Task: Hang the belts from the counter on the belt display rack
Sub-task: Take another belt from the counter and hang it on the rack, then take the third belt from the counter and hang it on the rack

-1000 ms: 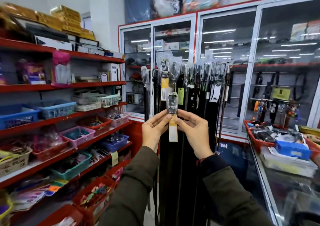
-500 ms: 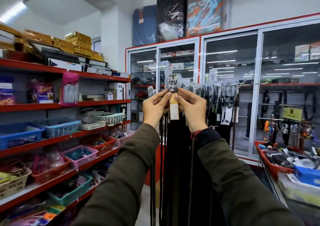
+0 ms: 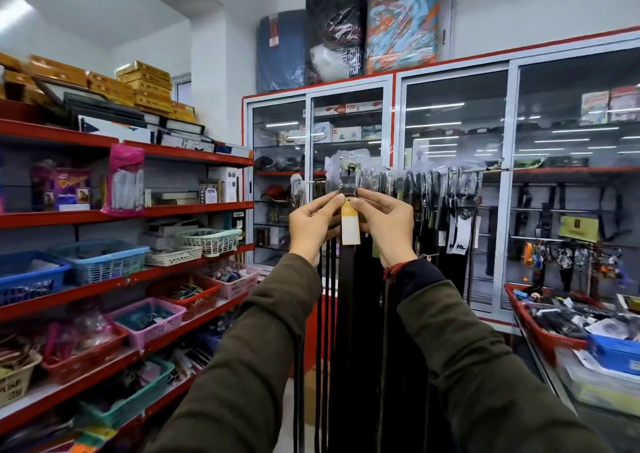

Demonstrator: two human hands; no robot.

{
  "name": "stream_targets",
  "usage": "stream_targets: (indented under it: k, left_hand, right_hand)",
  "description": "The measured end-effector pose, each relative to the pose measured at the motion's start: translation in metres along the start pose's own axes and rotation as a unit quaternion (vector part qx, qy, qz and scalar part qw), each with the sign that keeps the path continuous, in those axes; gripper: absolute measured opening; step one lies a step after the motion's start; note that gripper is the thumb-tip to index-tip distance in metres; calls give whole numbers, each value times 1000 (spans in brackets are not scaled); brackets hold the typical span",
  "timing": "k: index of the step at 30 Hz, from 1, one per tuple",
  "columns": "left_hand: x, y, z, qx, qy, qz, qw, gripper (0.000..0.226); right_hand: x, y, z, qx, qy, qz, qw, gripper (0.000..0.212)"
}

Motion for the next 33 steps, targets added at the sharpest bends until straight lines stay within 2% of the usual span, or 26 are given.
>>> stream_targets:
  k: [3,6,10,11,13,14,16,19,26,33]
  left_hand:
    - [5,-6,0,33,3,25,999,33]
    - [2,-9,-2,153,24,128,980,33]
    - [-23,-21,3,324,9,281,903,48]
    - [-31,-28,5,368,2,311,876,51]
    - [-47,-45,13,473,-8,369,800,58]
    - [-56,-55,18,512,-21,388,766,60]
    - [-72,-80,28,544,-58,393,739,60]
    - [-96,-117,40,538,-98,368,752,59]
    - [-159,-211,75,521,-173,291,784,64]
    - [-233,-302,128,507,-280,217,786,64]
  right_hand:
    - [5,6,-2,-45,5,-21,999,29]
    - [2,14,-7,-105,16,-63,992,27]
    - [-17,29,-30,-228,79,-152,958,24]
    - [-23,36,-37,-242,92,-162,952,25]
    - [-35,48,-53,-279,112,-173,938,27]
    - [-41,55,-61,-303,120,-177,929,31]
    - [-56,65,-82,-351,135,-186,908,37]
    - [-77,79,-115,-415,140,-184,880,43]
    - [-132,126,-218,-556,117,-113,815,47]
    - [-197,157,-336,-659,105,3,745,53]
Point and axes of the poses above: each hand's wrist, its own x-axis towards the middle knuckle, its own z-axis out of the palm, y = z × x, the point moved 5 cm from there along x, towards the middle knuckle, and after that the axes turned 5 degrees about -x, right-handed, at the moved point
